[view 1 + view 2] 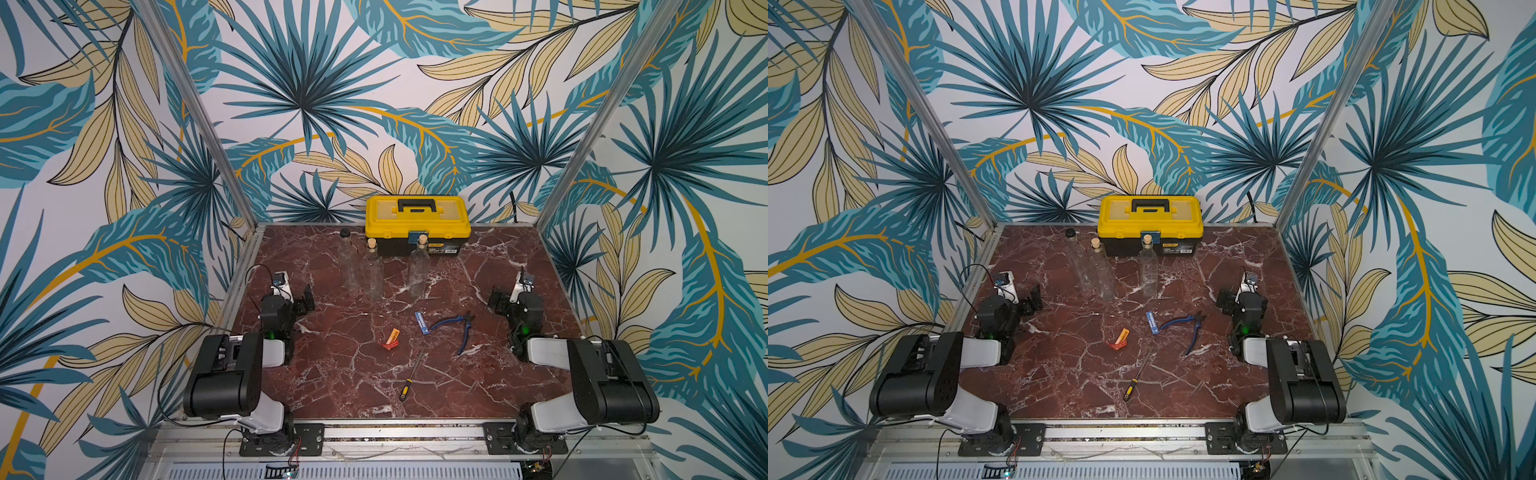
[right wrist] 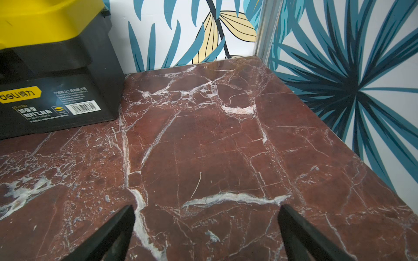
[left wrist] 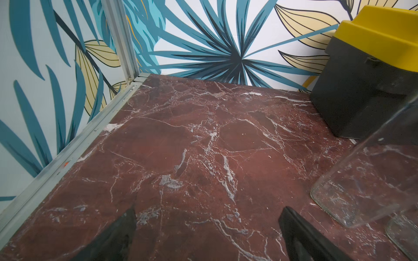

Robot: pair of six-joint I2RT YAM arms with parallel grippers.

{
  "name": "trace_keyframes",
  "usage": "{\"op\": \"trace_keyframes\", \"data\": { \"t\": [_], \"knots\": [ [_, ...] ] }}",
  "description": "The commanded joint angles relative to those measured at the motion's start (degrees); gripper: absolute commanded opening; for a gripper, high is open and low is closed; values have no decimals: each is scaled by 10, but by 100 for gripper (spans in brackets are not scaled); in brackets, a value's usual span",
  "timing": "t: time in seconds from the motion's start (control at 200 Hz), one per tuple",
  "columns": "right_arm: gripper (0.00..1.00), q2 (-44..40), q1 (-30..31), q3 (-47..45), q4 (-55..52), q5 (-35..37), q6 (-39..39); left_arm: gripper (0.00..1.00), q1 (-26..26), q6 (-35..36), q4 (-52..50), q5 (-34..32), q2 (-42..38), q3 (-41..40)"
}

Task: Remove the label from the bottle
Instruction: Reset both arms

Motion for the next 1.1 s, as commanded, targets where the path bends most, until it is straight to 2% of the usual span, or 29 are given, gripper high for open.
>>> {"op": "trace_keyframes", "data": {
  "t": [0.0, 0.17, 0.29, 1.096],
  "knots": [
    [99, -6, -1, 1, 16, -5, -3, 100, -4, 12, 19, -6, 3, 8],
    [100, -7, -1, 1, 16, -5, -3, 100, -6, 19, 19, 1, 5, 10],
    [100, -6, -1, 1, 16, -5, -3, 100, -9, 44, 19, 52, 15, 19],
    [99, -6, 0, 1, 16, -5, -3, 99, -11, 43, 17, 43, 14, 19]
  ]
}}
